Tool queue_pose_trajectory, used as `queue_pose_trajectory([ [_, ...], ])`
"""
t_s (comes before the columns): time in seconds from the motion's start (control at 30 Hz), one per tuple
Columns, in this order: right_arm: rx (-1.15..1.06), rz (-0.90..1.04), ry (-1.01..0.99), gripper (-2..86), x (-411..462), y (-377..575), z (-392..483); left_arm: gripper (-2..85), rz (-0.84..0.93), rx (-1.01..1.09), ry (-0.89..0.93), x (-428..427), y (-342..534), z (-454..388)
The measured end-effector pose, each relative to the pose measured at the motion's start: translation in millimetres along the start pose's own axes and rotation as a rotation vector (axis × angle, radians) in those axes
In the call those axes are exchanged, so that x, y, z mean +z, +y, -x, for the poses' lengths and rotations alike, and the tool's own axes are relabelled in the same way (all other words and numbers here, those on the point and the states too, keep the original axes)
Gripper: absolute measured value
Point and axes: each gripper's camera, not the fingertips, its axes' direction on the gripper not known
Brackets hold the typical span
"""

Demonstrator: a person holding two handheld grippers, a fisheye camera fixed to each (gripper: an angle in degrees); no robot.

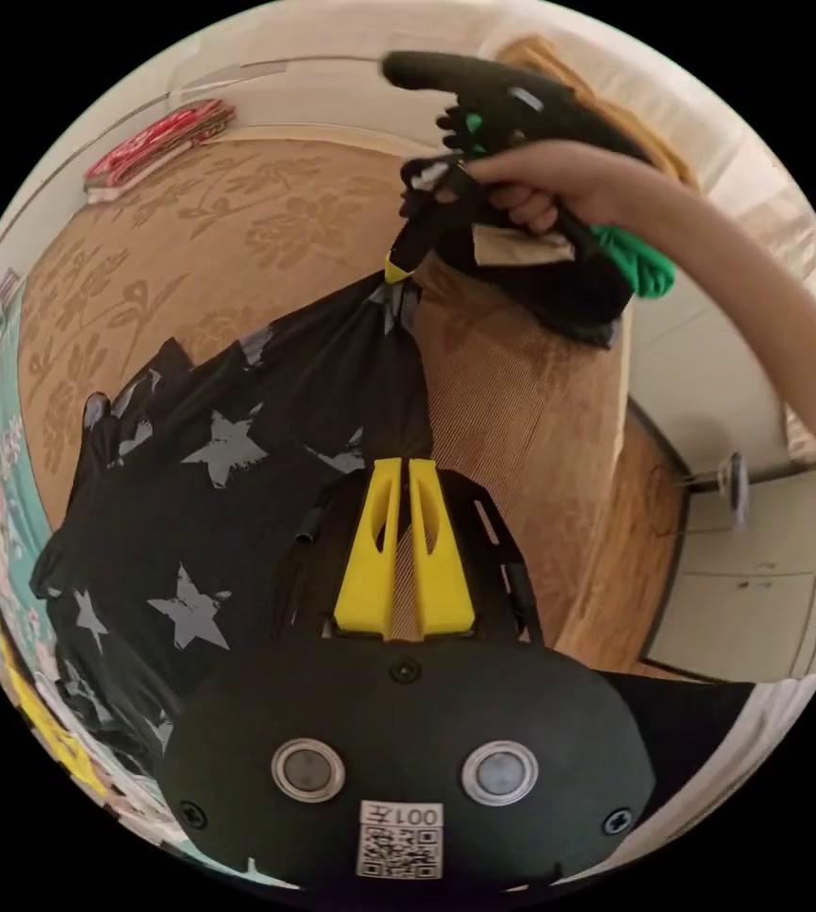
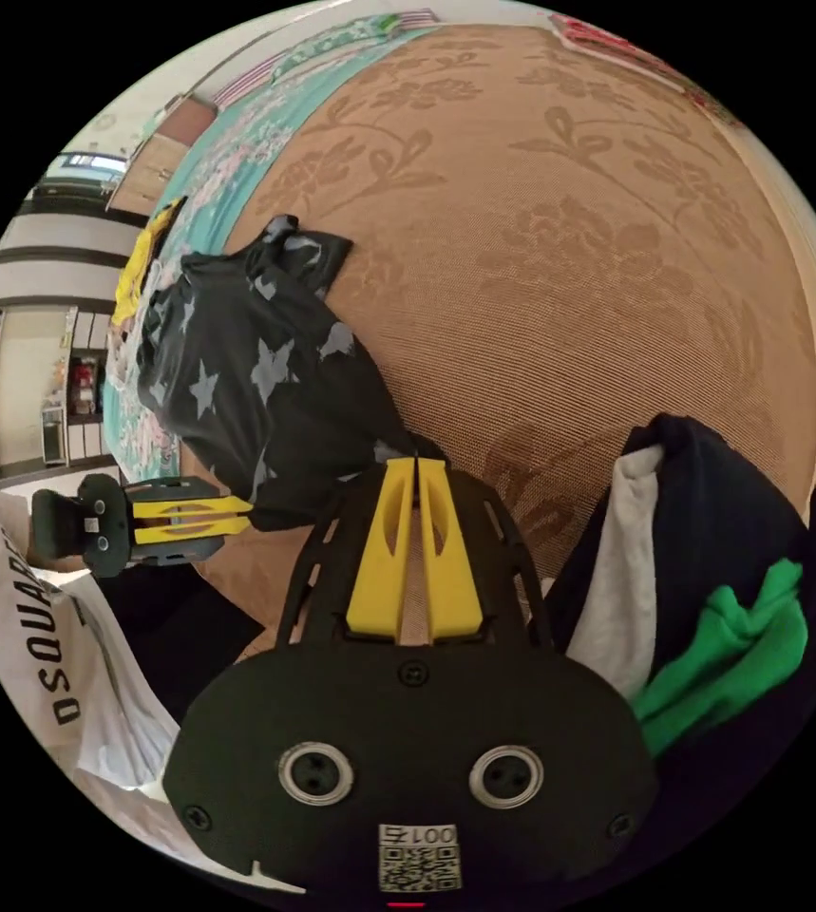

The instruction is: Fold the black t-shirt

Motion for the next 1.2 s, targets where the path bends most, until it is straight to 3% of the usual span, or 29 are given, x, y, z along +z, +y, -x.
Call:
queue_pose_trajectory([
  [0.13,0.107,-0.122,-0.203,0.4,-22.8,11.0,-21.5,-0.9,-0.115,-0.091,0.171,-57.1,4.8,52.5],
  [0.3,0.083,-0.327,-0.627,0.6,-29.7,-1.8,-12.2,-1.0,-0.260,-0.313,0.387,-105.6,38.5,128.5],
  [0.47,-0.230,-0.256,-0.599,1.3,13.0,-58.1,75.8,-0.4,-0.298,-0.680,0.608,-87.5,117.4,217.3],
  [0.6,-0.329,-0.194,-0.459,3.1,45.7,-70.3,123.6,0.9,-0.224,-0.822,0.615,-78.4,156.5,242.6],
  [0.77,-0.280,-0.177,-0.193,6.2,53.4,-25.0,143.4,2.5,-0.230,-0.782,0.578,-110.2,150.4,251.5],
  [1.0,-0.159,-0.042,-0.095,9.3,142.9,51.0,207.4,3.9,-0.303,-0.488,0.396,-161.8,59.5,283.2],
  [1.2,-0.149,-0.269,-0.110,2.7,172.5,68.5,251.7,1.9,-0.179,-0.270,0.312,-170.9,-15.4,313.7],
])
